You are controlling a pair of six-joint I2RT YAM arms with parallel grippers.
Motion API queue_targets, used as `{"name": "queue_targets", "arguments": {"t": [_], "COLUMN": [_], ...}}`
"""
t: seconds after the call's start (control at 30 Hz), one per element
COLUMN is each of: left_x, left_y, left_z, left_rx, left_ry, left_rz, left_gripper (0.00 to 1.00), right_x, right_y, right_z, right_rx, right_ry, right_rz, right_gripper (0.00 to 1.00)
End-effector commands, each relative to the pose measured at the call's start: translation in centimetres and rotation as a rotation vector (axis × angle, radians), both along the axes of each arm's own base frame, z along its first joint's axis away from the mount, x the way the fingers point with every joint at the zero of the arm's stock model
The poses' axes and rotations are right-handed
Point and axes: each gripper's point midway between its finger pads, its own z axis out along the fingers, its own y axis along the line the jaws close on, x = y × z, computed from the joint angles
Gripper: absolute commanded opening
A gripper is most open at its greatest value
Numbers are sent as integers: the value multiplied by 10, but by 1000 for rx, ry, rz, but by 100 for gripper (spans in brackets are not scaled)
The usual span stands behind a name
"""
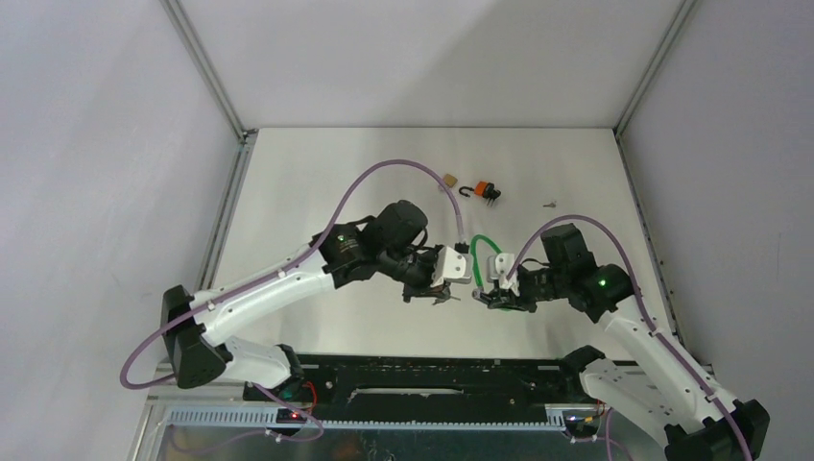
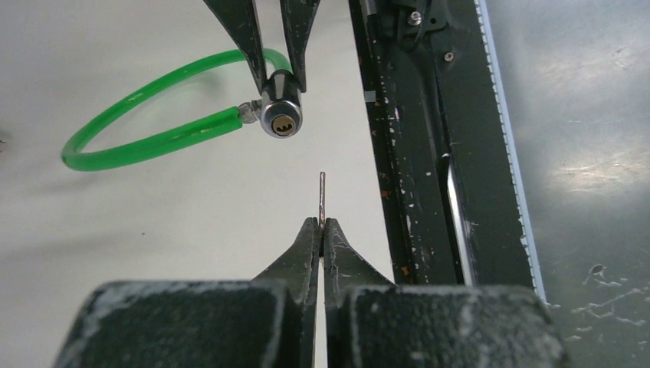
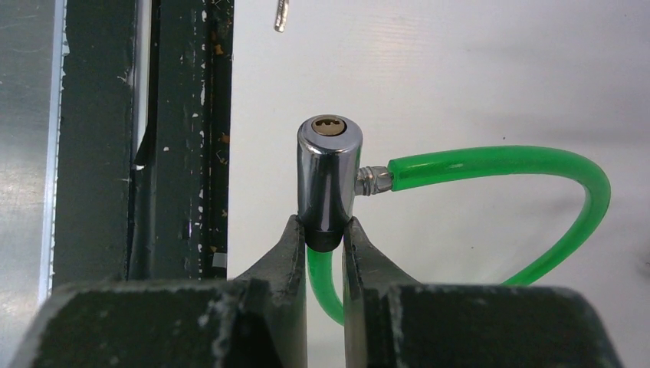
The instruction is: Unlock with the key
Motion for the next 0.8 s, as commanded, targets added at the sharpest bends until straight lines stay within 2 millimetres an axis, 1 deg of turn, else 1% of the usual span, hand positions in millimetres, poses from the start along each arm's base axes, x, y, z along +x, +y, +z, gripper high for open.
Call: {"name": "queue_targets", "arguments": {"t": [0.0, 0.07, 0.13, 0.23, 0.37, 0.53, 0.63, 0.77], "left_x": [12, 19, 19, 24, 25, 22, 25, 22], "left_y": [-16, -17, -19, -19, -17, -13, -14, -18], "left_z": [31, 31, 35, 37, 35, 26, 27, 27], "left_rx": [-53, -20, -1, 45, 105, 173, 192, 195], "left_ry": [-161, -238, -295, -411, -542, -649, -705, -735], "left_rz": [-1, 6, -13, -26, -71, -121, -117, -128], "left_gripper": [0, 0, 0, 0, 0, 0, 0, 0], "right_x": [6, 3, -1, -7, -11, -13, -15, -15], "right_y": [9, 10, 11, 14, 16, 15, 13, 11], "right_z": [14, 12, 11, 12, 16, 22, 23, 23], "right_rx": [66, 68, 71, 84, 110, 140, 151, 155], "right_ry": [-57, -30, 9, 64, 114, 141, 155, 169], "right_rz": [41, 52, 71, 99, 124, 133, 135, 134], "right_gripper": [0, 0, 0, 0, 0, 0, 0, 0]}}
